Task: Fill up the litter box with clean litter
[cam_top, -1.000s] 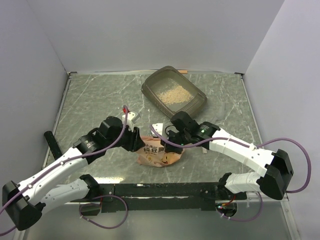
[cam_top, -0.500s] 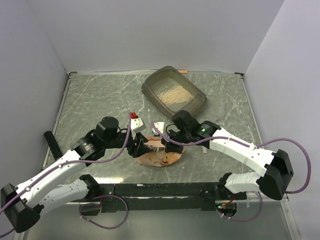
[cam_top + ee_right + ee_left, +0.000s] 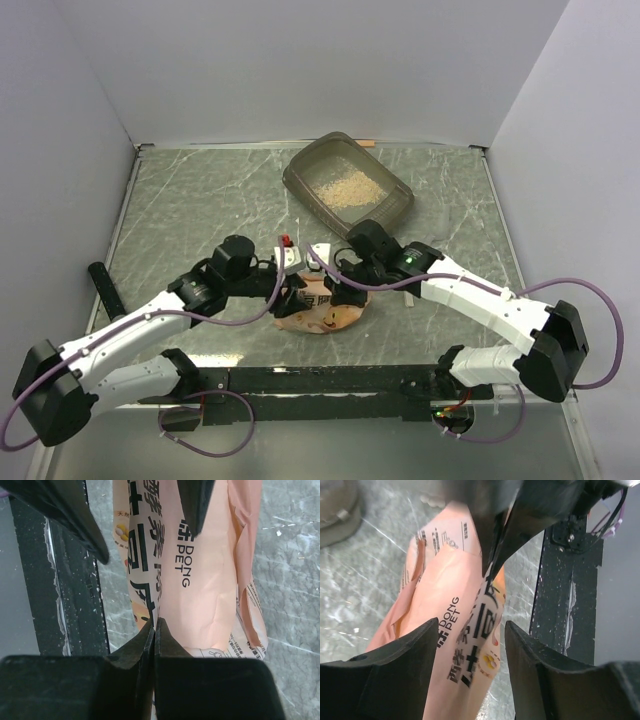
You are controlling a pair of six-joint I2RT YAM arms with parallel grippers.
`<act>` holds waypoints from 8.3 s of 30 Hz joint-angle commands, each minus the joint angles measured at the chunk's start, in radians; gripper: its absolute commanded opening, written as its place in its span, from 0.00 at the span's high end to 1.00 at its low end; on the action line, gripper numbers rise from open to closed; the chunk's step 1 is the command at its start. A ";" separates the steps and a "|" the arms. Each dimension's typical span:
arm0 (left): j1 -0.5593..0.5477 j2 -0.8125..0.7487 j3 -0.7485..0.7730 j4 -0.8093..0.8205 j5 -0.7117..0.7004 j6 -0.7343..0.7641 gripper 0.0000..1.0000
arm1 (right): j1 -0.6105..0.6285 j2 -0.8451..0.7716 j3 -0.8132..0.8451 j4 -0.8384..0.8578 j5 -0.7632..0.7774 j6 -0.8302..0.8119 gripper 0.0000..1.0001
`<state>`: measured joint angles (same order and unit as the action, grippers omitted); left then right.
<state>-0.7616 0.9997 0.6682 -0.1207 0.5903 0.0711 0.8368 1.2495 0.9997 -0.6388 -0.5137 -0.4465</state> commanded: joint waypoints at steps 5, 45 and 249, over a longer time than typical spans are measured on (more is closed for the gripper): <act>-0.016 0.071 -0.036 0.073 0.066 0.044 0.53 | -0.025 -0.073 -0.035 0.073 -0.088 0.002 1.00; -0.074 -0.197 -0.114 0.006 -0.360 0.003 0.99 | -0.300 -0.246 0.007 0.116 0.259 0.469 0.40; -0.251 0.016 -0.007 -0.120 -0.394 0.019 0.99 | -0.062 -0.223 -0.158 0.024 0.165 0.055 0.82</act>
<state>-1.0088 1.0367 0.6670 -0.1921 0.2363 0.1081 0.7765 1.0603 0.8299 -0.6342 -0.4263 -0.4294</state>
